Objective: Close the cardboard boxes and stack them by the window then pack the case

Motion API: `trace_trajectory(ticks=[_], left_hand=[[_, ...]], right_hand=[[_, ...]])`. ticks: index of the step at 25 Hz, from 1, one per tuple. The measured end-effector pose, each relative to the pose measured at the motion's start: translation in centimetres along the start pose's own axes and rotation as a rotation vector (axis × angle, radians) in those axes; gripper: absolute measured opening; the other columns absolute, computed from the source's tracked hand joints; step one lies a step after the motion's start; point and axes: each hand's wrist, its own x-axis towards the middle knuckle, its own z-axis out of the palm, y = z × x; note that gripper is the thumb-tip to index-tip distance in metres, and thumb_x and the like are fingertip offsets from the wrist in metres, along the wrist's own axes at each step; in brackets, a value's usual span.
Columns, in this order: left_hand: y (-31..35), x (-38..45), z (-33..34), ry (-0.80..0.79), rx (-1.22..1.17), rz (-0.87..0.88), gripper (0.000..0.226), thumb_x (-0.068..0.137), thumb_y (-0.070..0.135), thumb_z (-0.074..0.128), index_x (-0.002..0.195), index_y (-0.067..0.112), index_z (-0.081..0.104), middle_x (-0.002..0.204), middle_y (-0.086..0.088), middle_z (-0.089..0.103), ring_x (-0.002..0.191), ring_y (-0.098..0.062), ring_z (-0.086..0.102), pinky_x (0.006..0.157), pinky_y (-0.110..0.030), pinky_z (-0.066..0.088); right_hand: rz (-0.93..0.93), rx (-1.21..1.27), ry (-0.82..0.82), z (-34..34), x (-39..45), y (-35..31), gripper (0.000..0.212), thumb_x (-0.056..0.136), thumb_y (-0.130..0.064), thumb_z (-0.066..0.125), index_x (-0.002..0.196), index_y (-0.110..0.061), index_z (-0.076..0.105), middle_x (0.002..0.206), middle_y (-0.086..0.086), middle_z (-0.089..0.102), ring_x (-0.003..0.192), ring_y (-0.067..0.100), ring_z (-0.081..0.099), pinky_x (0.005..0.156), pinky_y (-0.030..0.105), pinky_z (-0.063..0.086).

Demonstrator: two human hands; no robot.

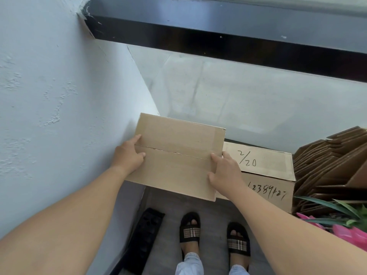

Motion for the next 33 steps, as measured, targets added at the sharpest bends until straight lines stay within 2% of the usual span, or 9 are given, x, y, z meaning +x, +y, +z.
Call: trace_trajectory(ticks=[4, 7, 9, 11, 15, 18, 24, 28, 33], left_hand=[[-0.2, -0.4, -0.2, -0.053, 0.07, -0.014, 0.071, 0.086, 0.023, 0.072, 0.15, 0.026, 0.043, 0.142, -0.011, 0.054, 0.126, -0.034, 0.052, 0.104, -0.035, 0.042], [1.9, -1.2, -1.0, -0.032, 0.214, -0.005, 0.054, 0.087, 0.027, 0.064, 0.139, 0.017, 0.053, 0.137, -0.017, 0.045, 0.127, -0.036, 0.047, 0.104, -0.041, 0.041], [4.5, -2.2, -1.9, -0.02, 0.269, 0.028, 0.047, 0.087, 0.031, 0.06, 0.132, 0.018, 0.056, 0.144, -0.014, 0.042, 0.137, -0.032, 0.038, 0.107, -0.047, 0.035], [7.9, -3.4, -3.3, -0.071, 0.203, 0.08, 0.051, 0.089, 0.035, 0.058, 0.137, 0.018, 0.054, 0.146, -0.012, 0.048, 0.136, -0.031, 0.041, 0.107, -0.044, 0.037], [15.9, -6.5, -5.2, -0.243, 0.121, 0.288, 0.06, 0.093, 0.051, 0.056, 0.14, 0.013, 0.054, 0.143, -0.008, 0.055, 0.13, -0.027, 0.051, 0.104, -0.032, 0.04], [22.6, -9.4, -5.8, -0.31, 0.113, 0.421, 0.062, 0.094, 0.056, 0.051, 0.139, 0.014, 0.055, 0.143, -0.005, 0.056, 0.129, -0.023, 0.052, 0.102, -0.033, 0.04], [37.8, -19.8, -6.9, -0.38, 0.269, 0.829, 0.064, 0.094, 0.059, 0.048, 0.141, 0.015, 0.054, 0.146, -0.002, 0.054, 0.134, -0.022, 0.048, 0.108, -0.035, 0.038], [44.8, -28.9, -4.6, -0.425, 0.38, 1.035, 0.063, 0.095, 0.058, 0.05, 0.138, 0.013, 0.057, 0.143, -0.005, 0.057, 0.131, -0.024, 0.052, 0.106, -0.035, 0.041], [49.3, -44.7, 2.2, -0.612, 0.537, 1.289, 0.05, 0.096, 0.057, 0.053, 0.122, 0.018, 0.068, 0.121, -0.002, 0.068, 0.111, -0.02, 0.062, 0.093, -0.032, 0.048]], right_hand=[[-0.021, 0.017, -0.031, -0.3, 0.4, 0.5, 0.046, 0.085, -0.028, 0.065, 0.129, -0.019, 0.056, 0.12, 0.007, 0.048, 0.109, 0.033, 0.052, 0.092, 0.035, 0.042], [0.048, 0.109, -0.022, -1.3, -0.4, 1.1, 0.053, 0.089, -0.035, 0.061, 0.14, -0.024, 0.05, 0.124, 0.006, 0.049, 0.116, 0.034, 0.052, 0.092, 0.037, 0.042], [0.107, 0.139, -0.016, -3.1, -1.3, 1.6, 0.058, 0.093, -0.044, 0.058, 0.145, -0.023, 0.047, 0.135, 0.007, 0.05, 0.127, 0.034, 0.049, 0.098, 0.037, 0.04], [0.137, 0.129, -0.037, -6.2, -2.7, 1.9, 0.067, 0.093, -0.053, 0.055, 0.151, -0.02, 0.041, 0.147, 0.007, 0.047, 0.135, 0.031, 0.045, 0.107, 0.038, 0.037], [0.204, 0.205, 0.033, -13.9, -8.1, 3.2, 0.072, 0.094, -0.057, 0.053, 0.153, -0.018, 0.039, 0.155, 0.002, 0.044, 0.139, 0.025, 0.043, 0.107, 0.034, 0.035], [0.319, 0.317, 0.139, -18.6, -13.6, 5.1, 0.074, 0.093, -0.06, 0.052, 0.154, -0.02, 0.038, 0.156, 0.001, 0.043, 0.14, 0.025, 0.041, 0.108, 0.035, 0.035], [0.526, 0.483, 0.398, -25.5, -28.0, 11.8, 0.077, 0.089, -0.066, 0.05, 0.153, -0.024, 0.04, 0.155, 0.0, 0.044, 0.14, 0.027, 0.041, 0.109, 0.041, 0.036], [0.646, 0.547, 0.541, -25.7, -38.8, 16.6, 0.081, 0.087, -0.07, 0.048, 0.153, -0.024, 0.04, 0.154, 0.001, 0.045, 0.14, 0.027, 0.043, 0.111, 0.04, 0.036], [0.861, 0.649, 0.619, -20.9, -54.2, 22.2, 0.083, 0.085, -0.073, 0.045, 0.152, -0.024, 0.041, 0.157, 0.005, 0.041, 0.141, 0.028, 0.041, 0.11, 0.039, 0.034]])
